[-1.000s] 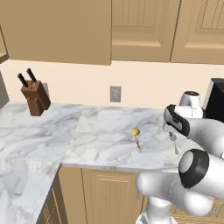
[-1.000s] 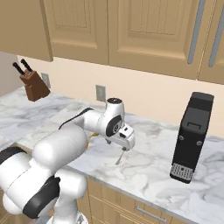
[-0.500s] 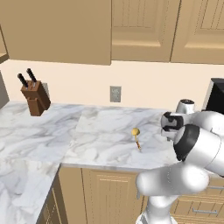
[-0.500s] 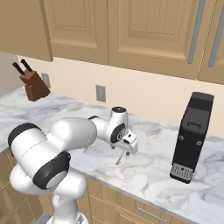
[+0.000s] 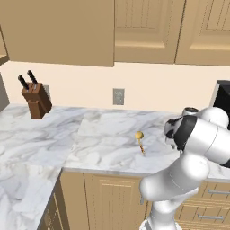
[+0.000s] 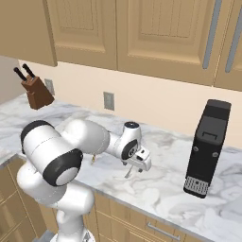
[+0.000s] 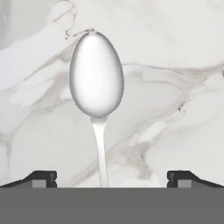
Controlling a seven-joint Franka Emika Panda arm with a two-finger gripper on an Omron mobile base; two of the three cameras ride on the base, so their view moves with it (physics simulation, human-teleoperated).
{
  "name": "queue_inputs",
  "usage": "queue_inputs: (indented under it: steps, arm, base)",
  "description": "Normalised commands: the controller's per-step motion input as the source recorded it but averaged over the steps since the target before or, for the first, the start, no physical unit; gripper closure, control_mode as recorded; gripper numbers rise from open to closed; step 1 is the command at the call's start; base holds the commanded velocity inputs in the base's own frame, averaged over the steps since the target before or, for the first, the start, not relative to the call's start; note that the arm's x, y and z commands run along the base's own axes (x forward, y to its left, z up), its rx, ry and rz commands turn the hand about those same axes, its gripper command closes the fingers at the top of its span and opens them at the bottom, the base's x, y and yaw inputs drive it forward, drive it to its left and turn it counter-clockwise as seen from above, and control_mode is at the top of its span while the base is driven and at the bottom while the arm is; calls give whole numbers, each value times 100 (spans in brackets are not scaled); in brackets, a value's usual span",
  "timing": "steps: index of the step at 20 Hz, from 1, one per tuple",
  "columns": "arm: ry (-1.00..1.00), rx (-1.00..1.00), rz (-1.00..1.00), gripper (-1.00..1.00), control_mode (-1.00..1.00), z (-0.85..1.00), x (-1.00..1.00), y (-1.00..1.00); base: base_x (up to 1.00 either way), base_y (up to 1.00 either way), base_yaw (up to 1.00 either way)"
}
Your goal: Organize the utensils by type. Pick up the wooden spoons from the counter and place them in the open cabinet. Then pick up the metallic utensils from the counter and place them in the open drawer.
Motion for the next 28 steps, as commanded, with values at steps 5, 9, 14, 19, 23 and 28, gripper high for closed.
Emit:
queue_inputs:
  steps: [5, 9, 14, 19, 23, 28]
  arm:
    - [0, 0, 1, -100, -100, -23, 14, 0]
    - [0, 0, 0, -100, -100, -18, 14, 0]
    - [0, 0, 0, -100, -100, -15, 15, 0]
    - [0, 0, 0, 100, -100, -24, 14, 0]
    - [0, 0, 0, 100, -100, -26, 21, 0]
    - [0, 0, 3, 100, -100, -25, 25, 0]
  base:
    - [0, 0, 0]
    - [0, 0, 0]
    - [0, 0, 0]
    - [0, 0, 0]
    - [0, 0, 0]
    - [0, 0, 0]
